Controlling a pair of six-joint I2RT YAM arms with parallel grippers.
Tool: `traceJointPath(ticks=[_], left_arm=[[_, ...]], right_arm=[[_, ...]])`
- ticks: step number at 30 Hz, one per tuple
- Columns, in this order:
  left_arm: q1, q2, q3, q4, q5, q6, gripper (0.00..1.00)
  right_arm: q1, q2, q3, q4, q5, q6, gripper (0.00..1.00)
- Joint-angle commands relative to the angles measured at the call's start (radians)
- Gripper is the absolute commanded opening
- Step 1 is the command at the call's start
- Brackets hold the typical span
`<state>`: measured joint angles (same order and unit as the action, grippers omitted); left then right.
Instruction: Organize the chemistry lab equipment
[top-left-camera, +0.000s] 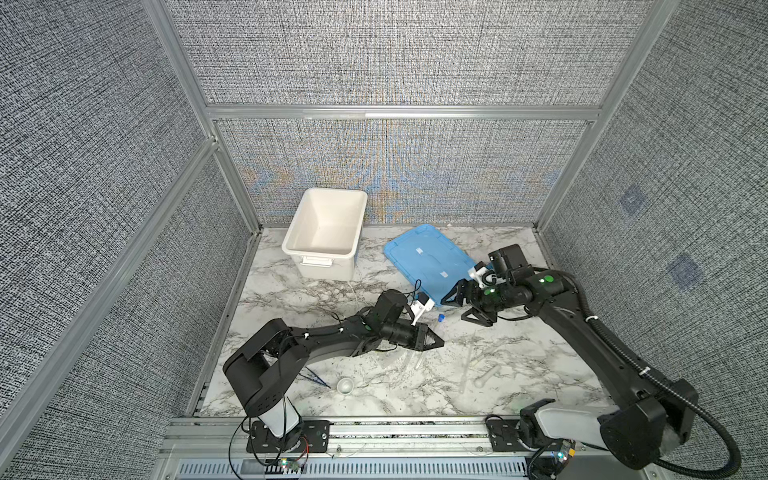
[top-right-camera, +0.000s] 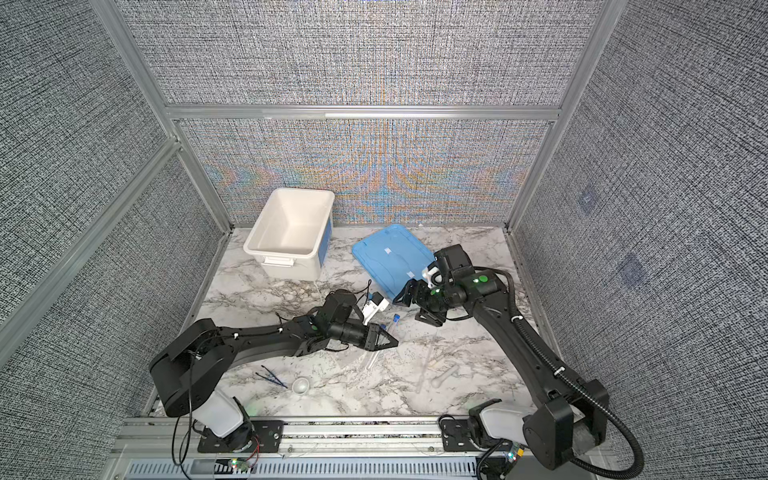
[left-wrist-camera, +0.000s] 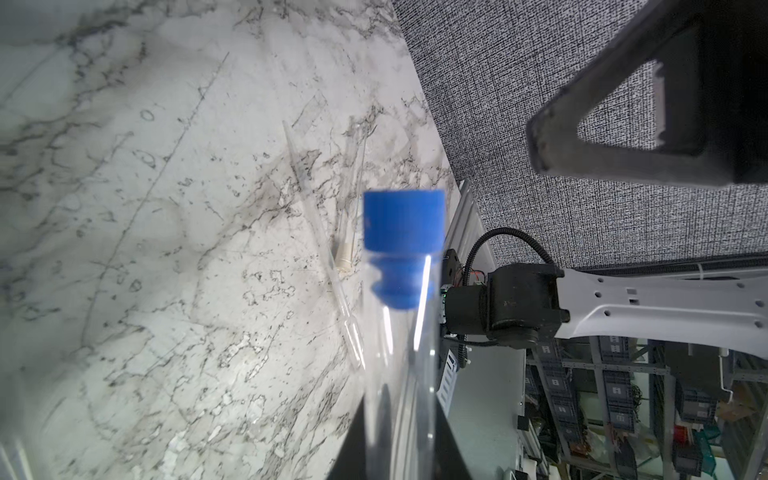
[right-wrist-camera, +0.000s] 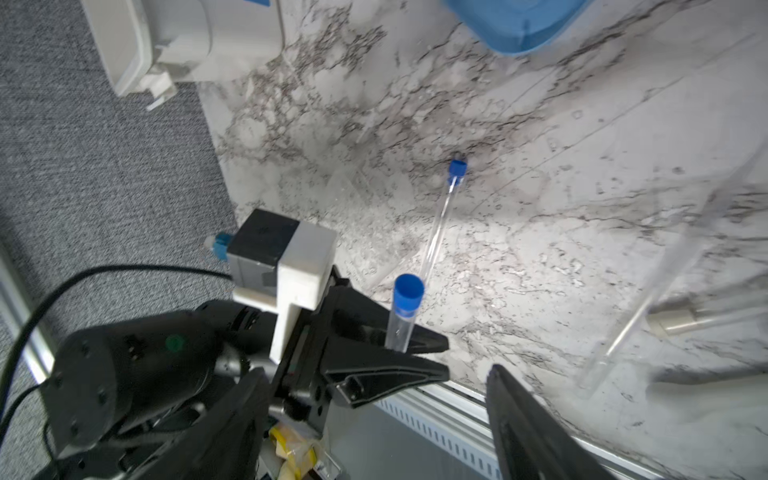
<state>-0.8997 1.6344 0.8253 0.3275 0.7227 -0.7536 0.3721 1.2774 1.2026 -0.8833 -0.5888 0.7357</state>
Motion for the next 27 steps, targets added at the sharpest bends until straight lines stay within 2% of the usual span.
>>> traceJointPath(ticks=[1,2,5,13,16,19,21,27], left_arm=[[0.001,-0.014,0.011,0.071,-0.006,0.085,0.08],[0.002,-0.017,0.015,0.073,-0.009,0.102,0.08],[0.001,-0.036,0.029,0.043,-0.033,0.162,0.08],[0.003,-0.080,0.014,0.076,-0.114,0.221,0.08],[0.002,-0.096,0.008,0.095,-0.126,0.234,0.08],[0.003,-0.113,0.010,0.082,-0.148,0.264,0.08],[0.003,-0.122,0.020,0.058,-0.153,0.292,0.08],[0.003,-0.149,-0.002,0.094,-0.147,0.313,0.08]], right_arm=[[0.006,0.018,0.019,-0.007,-0.223,-0.091,0.78],[0.006,0.029,0.042,-0.039,-0.249,-0.127,0.78],[0.003,0.050,0.111,-0.175,-0.183,-0.213,0.78],[-0.007,0.096,0.193,-0.325,-0.126,-0.281,0.71],[-0.003,0.096,0.192,-0.306,-0.137,-0.267,0.69],[0.037,0.117,0.216,-0.297,-0.128,-0.268,0.56],[0.072,0.141,0.254,-0.327,-0.062,-0.275,0.54],[0.073,0.173,0.270,-0.284,-0.073,-0.243,0.50]])
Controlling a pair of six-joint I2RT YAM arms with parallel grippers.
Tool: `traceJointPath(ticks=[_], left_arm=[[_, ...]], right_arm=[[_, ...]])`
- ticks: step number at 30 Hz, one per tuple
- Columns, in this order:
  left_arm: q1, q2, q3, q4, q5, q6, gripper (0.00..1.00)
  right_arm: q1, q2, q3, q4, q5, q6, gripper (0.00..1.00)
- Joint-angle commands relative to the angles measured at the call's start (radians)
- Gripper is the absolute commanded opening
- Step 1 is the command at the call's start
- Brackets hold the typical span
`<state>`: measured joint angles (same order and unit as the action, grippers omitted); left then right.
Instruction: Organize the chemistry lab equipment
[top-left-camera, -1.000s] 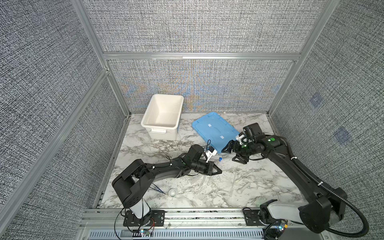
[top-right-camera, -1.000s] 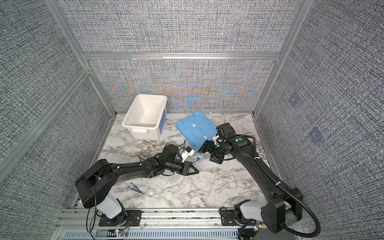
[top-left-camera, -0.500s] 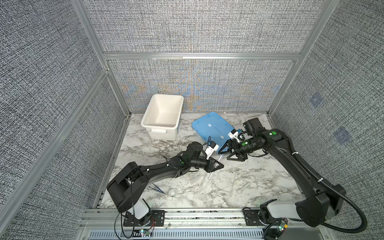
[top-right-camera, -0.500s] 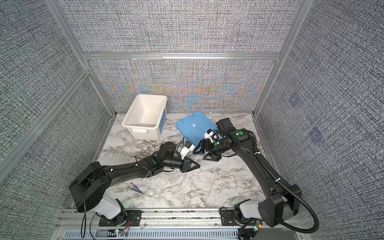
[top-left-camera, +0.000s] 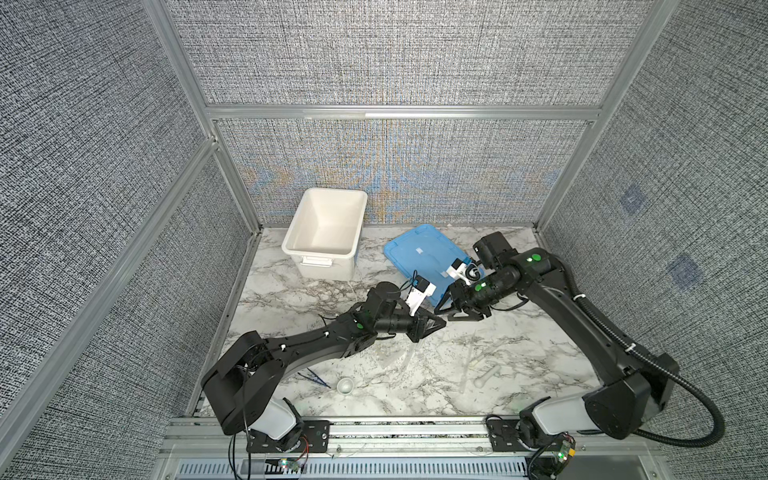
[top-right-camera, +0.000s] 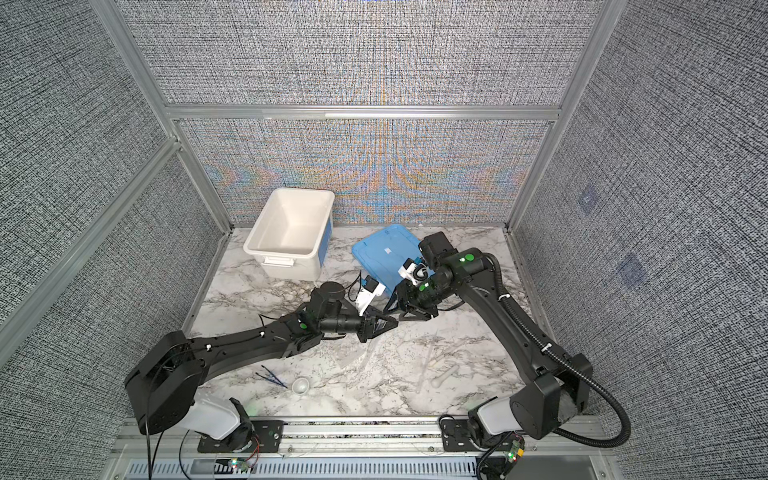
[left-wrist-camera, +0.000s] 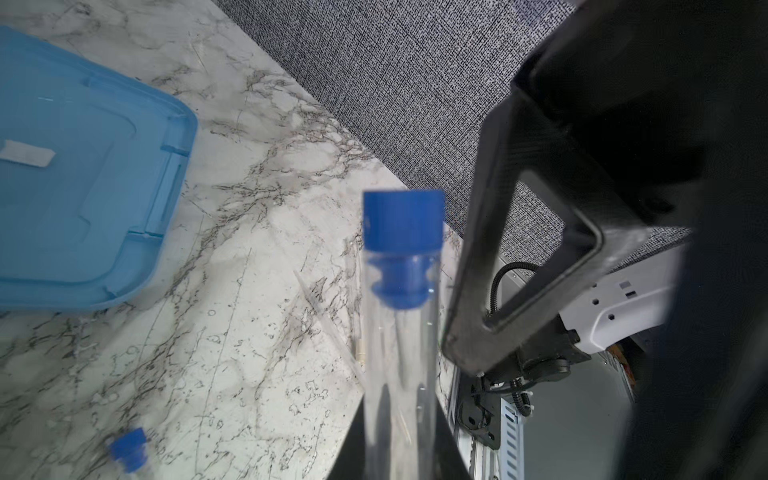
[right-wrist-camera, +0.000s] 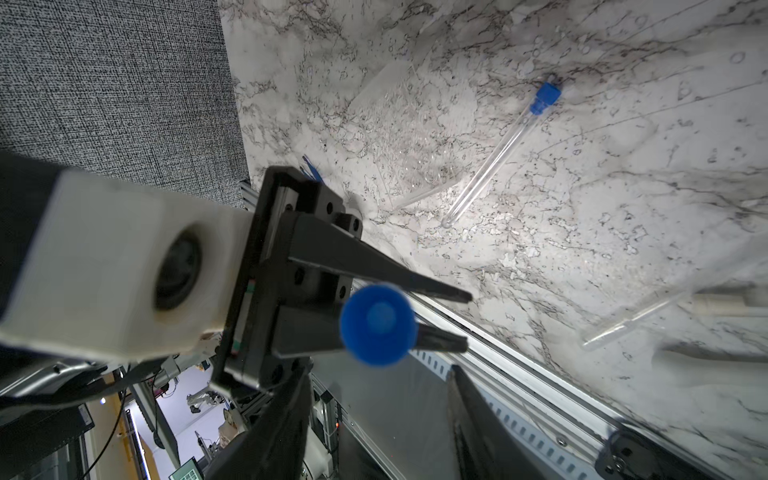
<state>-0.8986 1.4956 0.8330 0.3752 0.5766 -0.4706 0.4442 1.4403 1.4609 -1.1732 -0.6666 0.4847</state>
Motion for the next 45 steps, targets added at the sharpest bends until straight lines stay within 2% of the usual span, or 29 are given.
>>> traceJointPath(ticks=[1,7,10,20,25,39,45], left_arm=[[0.003,-0.014,-0.018,0.059,-0.001,0.028,0.08],[0.000,-0.025,-0.029,0.080,0.009,0.029,0.08],[0.001,-0.035,-0.034,0.078,-0.008,0.043,0.08],[0.000,-0.050,-0.032,0.008,-0.020,0.104,0.08],[0.000,-0.057,-0.038,0.004,-0.023,0.107,0.08],[-0.003,-0.084,-0.035,-0.034,-0.038,0.148,0.08],[-0.003,-0.095,-0.042,-0.022,-0.046,0.146,0.08]], right_arm=[[0.002,0.019,0.019,0.002,0.000,0.006,0.50],[0.007,0.041,0.022,0.026,-0.048,0.022,0.45],[0.022,0.061,0.026,0.003,-0.024,0.026,0.41],[0.030,0.091,0.075,-0.023,-0.023,0.024,0.36],[0.030,0.097,0.090,-0.033,-0.024,0.020,0.28],[0.043,0.140,0.105,-0.041,-0.056,0.001,0.27],[0.052,0.146,0.127,-0.053,-0.057,0.002,0.19]])
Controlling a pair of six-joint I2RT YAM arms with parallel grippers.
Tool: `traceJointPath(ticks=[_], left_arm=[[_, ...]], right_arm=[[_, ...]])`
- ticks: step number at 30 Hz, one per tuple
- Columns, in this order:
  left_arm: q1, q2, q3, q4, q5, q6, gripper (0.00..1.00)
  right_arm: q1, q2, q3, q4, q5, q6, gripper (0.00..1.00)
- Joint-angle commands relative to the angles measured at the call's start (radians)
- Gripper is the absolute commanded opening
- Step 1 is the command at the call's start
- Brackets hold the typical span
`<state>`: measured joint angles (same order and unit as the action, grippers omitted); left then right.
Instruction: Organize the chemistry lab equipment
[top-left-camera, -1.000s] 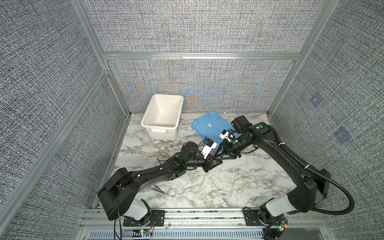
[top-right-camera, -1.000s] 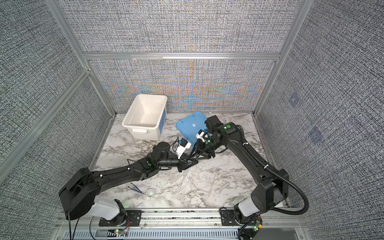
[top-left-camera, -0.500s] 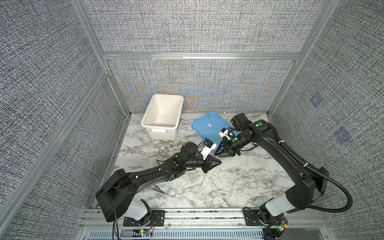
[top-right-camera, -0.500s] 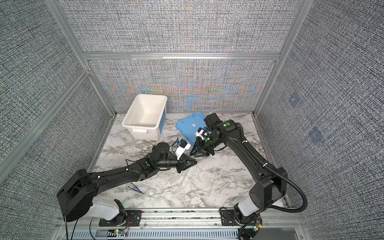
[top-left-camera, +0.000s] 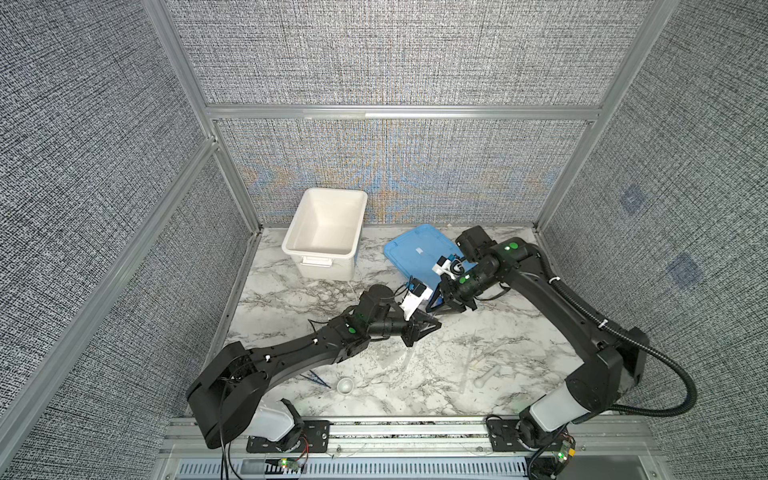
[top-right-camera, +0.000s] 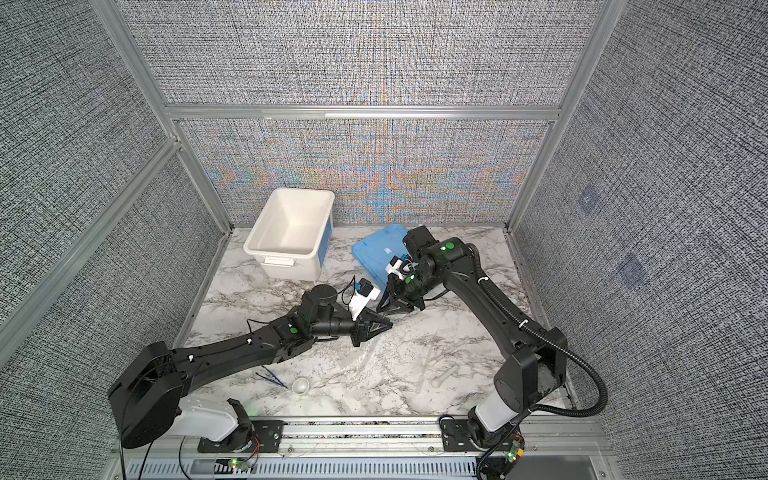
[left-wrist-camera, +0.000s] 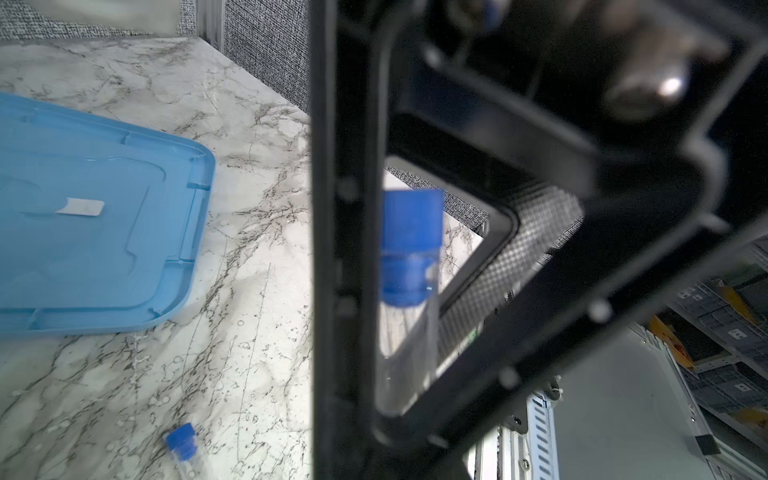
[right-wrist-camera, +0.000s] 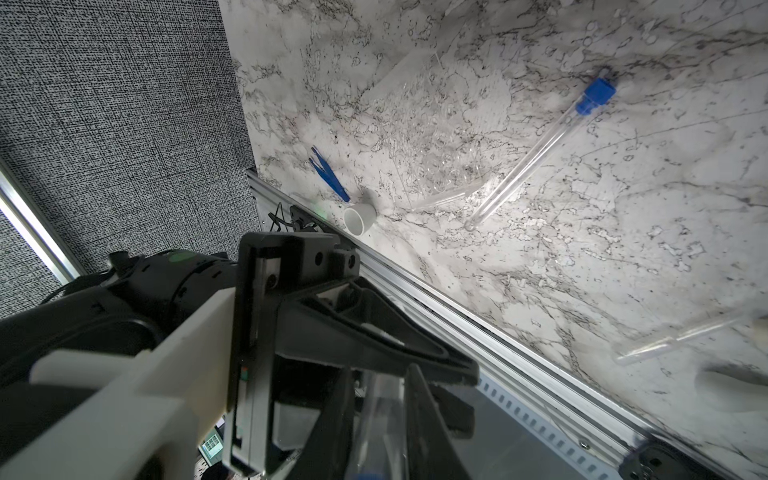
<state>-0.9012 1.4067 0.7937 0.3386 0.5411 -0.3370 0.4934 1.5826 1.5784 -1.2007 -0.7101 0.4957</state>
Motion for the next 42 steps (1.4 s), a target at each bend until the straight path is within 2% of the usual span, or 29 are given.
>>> traceJointPath(ticks=[1,11,16,18,21,26,29,32,33,38,42], left_arm=[[-0.001,-0.008,-0.005,0.013,-0.010,0.014,0.08],[-0.001,-0.013,-0.011,0.009,-0.023,0.005,0.08],[-0.001,-0.012,-0.015,0.011,-0.024,0.004,0.14],[-0.001,-0.012,-0.016,0.011,-0.026,0.002,0.22],[-0.001,-0.017,-0.024,0.017,-0.025,-0.003,0.42],[0.000,-0.058,-0.058,0.047,-0.031,-0.021,0.59],[0.001,-0.101,-0.077,0.018,-0.078,-0.024,0.77],[0.004,-0.161,-0.120,0.008,-0.162,-0.042,0.91],[0.004,-0.186,-0.137,0.000,-0.211,-0.060,0.99],[0.038,-0.306,-0.183,-0.086,-0.320,-0.091,0.99],[0.103,-0.384,-0.226,-0.122,-0.301,-0.170,0.99]], right_arm=[[0.004,0.004,0.008,-0.027,-0.013,-0.009,0.17],[0.007,-0.012,0.009,-0.024,0.001,0.005,0.11],[0.008,-0.015,0.011,-0.010,0.004,0.006,0.11],[0.007,-0.018,0.010,-0.002,0.007,0.005,0.11],[0.007,-0.025,0.009,0.014,0.018,0.006,0.10],[0.008,-0.034,0.013,0.035,0.050,0.001,0.11],[0.014,-0.032,0.025,0.031,0.084,-0.012,0.11],[0.022,-0.018,0.045,0.016,0.116,-0.027,0.11],[0.027,-0.008,0.055,0.010,0.131,-0.033,0.10],[0.056,0.031,0.089,0.010,0.196,-0.053,0.11],[0.093,0.062,0.105,0.041,0.274,-0.059,0.11]])
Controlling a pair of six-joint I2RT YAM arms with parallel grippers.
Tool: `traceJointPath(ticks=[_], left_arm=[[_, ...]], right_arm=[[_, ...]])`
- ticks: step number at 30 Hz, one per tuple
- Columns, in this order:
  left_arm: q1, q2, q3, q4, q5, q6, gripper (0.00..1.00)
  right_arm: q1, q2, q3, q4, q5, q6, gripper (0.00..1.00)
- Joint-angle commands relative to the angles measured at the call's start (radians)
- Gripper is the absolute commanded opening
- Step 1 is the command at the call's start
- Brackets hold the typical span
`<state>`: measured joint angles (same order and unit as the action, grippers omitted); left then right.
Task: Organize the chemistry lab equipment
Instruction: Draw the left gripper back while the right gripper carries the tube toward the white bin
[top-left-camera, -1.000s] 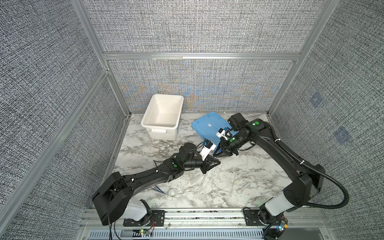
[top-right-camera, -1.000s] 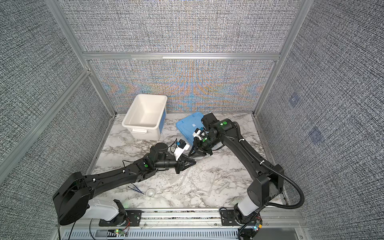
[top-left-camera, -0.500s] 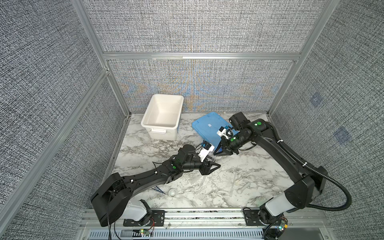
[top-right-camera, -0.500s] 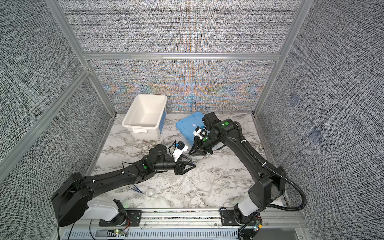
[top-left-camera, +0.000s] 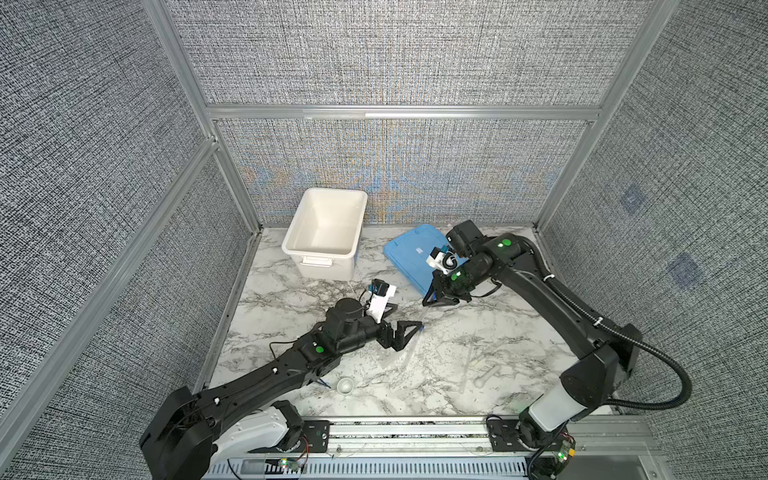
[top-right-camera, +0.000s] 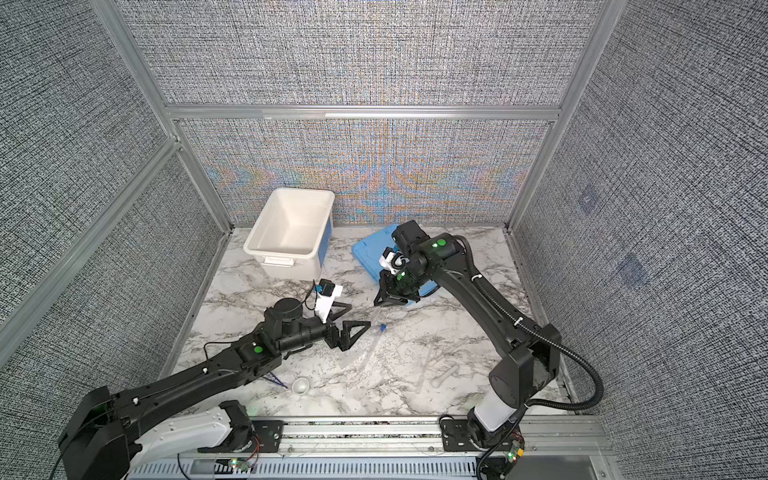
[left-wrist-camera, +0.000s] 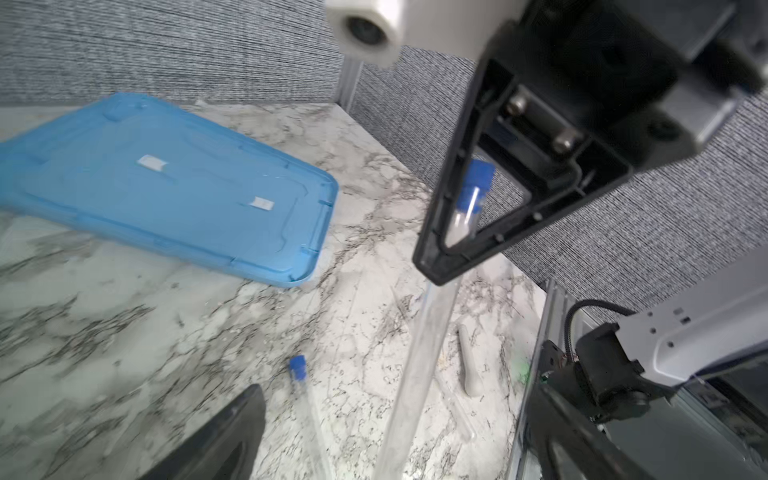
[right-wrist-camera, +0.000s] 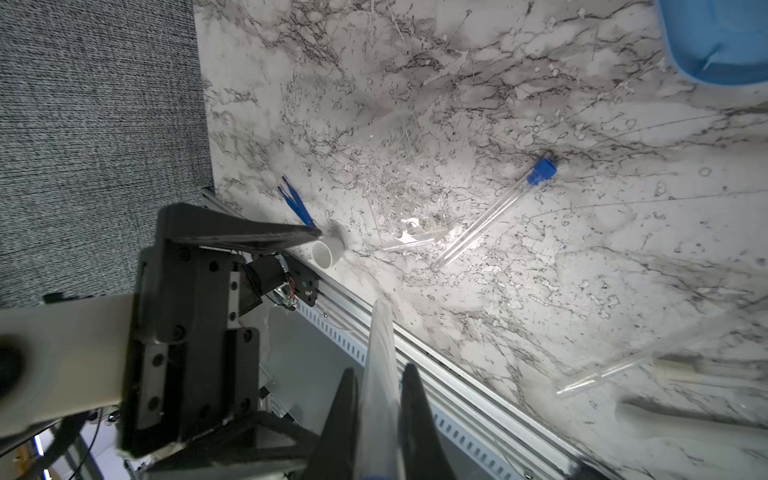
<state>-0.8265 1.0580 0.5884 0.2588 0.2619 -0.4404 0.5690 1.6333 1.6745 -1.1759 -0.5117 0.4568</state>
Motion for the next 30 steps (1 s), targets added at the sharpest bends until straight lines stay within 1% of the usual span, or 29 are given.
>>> traceJointPath(ticks=[1,4,6,9,11,12,13,14,15,17,21,25,28,30], left_arm=[[0.042,-0.058,-0.035,-0.047,-0.015,-0.083,0.99],[0.086,-0.146,-0.064,-0.107,-0.015,-0.122,0.99],[0.131,-0.188,-0.057,-0.205,-0.030,-0.152,0.99],[0.204,-0.205,-0.043,-0.295,-0.005,-0.201,0.99],[0.249,-0.219,-0.042,-0.337,-0.004,-0.241,0.99],[0.273,-0.226,-0.034,-0.381,-0.017,-0.259,0.99],[0.302,-0.228,-0.015,-0.464,-0.054,-0.285,0.99],[0.338,-0.222,0.014,-0.569,-0.096,-0.312,0.99],[0.373,-0.210,0.037,-0.644,-0.112,-0.324,0.99],[0.454,-0.182,0.071,-0.744,-0.087,-0.332,0.99],[0.574,-0.138,0.098,-0.831,-0.024,-0.342,0.99],[0.698,-0.075,0.114,-0.896,0.036,-0.354,0.99],[0.779,-0.019,0.124,-0.930,0.078,-0.330,0.99],[0.815,0.008,0.142,-0.958,0.083,-0.301,0.99]], right_arm=[[0.025,0.019,0.010,0.025,0.086,-0.020,0.11],[0.050,0.048,0.022,0.059,0.135,-0.020,0.11],[0.073,0.069,0.044,0.076,0.179,-0.025,0.11],[0.113,0.085,0.056,0.129,0.245,-0.024,0.11],[0.138,0.091,0.053,0.177,0.259,-0.018,0.11],[0.149,0.096,0.052,0.195,0.265,-0.017,0.11],[0.161,0.105,0.053,0.217,0.273,-0.015,0.11],[0.174,0.115,0.058,0.233,0.277,-0.017,0.11],[0.184,0.125,0.064,0.244,0.283,-0.017,0.11],[0.212,0.151,0.084,0.264,0.301,-0.024,0.11],[0.256,0.207,0.142,0.267,0.349,-0.048,0.11],[0.285,0.267,0.204,0.269,0.371,-0.069,0.10],[0.303,0.317,0.254,0.252,0.381,-0.083,0.10],[0.315,0.344,0.279,0.243,0.390,-0.094,0.10]])
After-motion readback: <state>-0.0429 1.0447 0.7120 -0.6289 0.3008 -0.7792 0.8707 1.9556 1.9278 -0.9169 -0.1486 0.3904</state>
